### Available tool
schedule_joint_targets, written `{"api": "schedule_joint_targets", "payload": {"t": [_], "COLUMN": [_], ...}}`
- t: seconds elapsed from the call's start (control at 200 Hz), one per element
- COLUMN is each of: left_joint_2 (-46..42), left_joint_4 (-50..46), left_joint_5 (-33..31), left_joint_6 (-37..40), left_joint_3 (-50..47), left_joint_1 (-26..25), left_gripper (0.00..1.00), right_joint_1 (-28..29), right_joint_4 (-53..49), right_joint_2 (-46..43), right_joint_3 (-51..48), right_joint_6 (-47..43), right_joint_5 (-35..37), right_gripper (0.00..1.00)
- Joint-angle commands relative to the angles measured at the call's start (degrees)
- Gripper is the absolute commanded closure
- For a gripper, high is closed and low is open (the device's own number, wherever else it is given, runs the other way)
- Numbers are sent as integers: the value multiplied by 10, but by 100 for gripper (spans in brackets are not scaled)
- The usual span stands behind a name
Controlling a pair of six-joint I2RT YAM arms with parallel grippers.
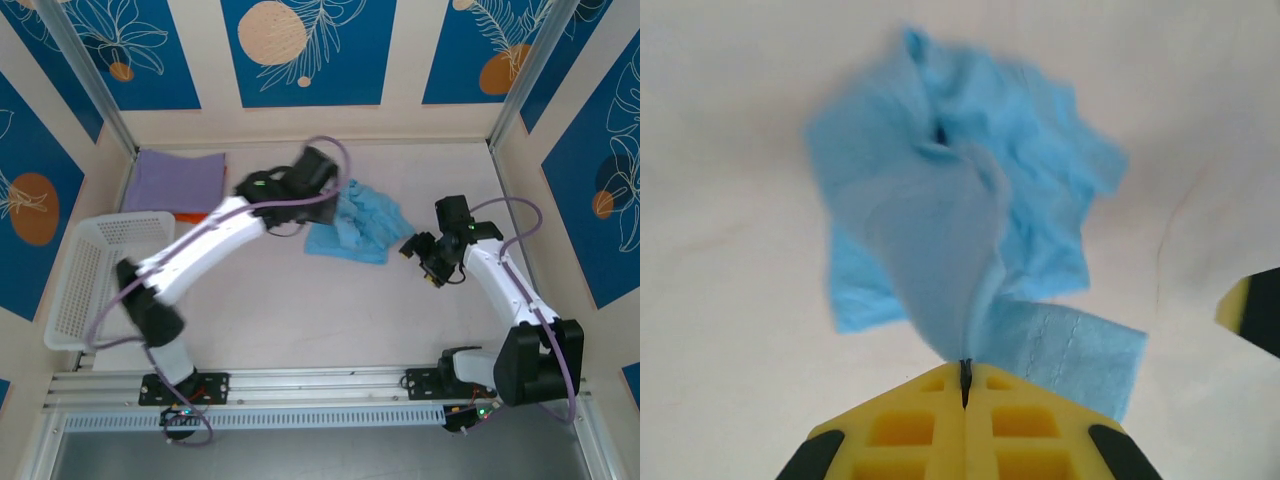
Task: Fold and stack the t-shirts
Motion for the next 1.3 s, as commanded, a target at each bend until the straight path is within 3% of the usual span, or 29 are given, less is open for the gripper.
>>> {"api": "schedule_joint_targets", "payload": {"t": [0.0,0.175,0.29,0.435,0.525,0.635,0.75,0.89,1.135,1.29], "left_joint_2": [-78,-207,-284,-295,-228,-116,-5,91,158,185], "left_joint_4": [51,40,15,62,101,156,165,230,292,310], "left_joint_5": [-45,-69,-98,57,176,323,352,376,340,325], "left_joint_6": [-29,-92,-142,-143,-139,-156,-165,-242,-318,-336], "left_joint_3": [-101,-242,-342,-419,-417,-390,-328,-300,-282,-271], "left_joint_1": [31,110,152,201,202,192,163,151,149,150], "left_gripper": [100,100,100,71,51,33,23,22,22,35], "right_joint_1": [-11,1,16,10,10,9,8,8,15,16], "right_joint_4": [96,81,33,13,33,40,42,60,85,80], "right_joint_2": [45,183,267,306,304,320,349,373,396,410], "right_joint_3": [35,129,195,216,204,209,220,226,240,252], "right_joint_6": [-35,-55,-65,-39,-34,-40,-49,-48,-51,-52], "right_joint_5": [-86,-112,-66,-29,-15,-18,-20,-33,-58,-68], "right_gripper": [27,27,27,27,27,28,30,36,44,55]}}
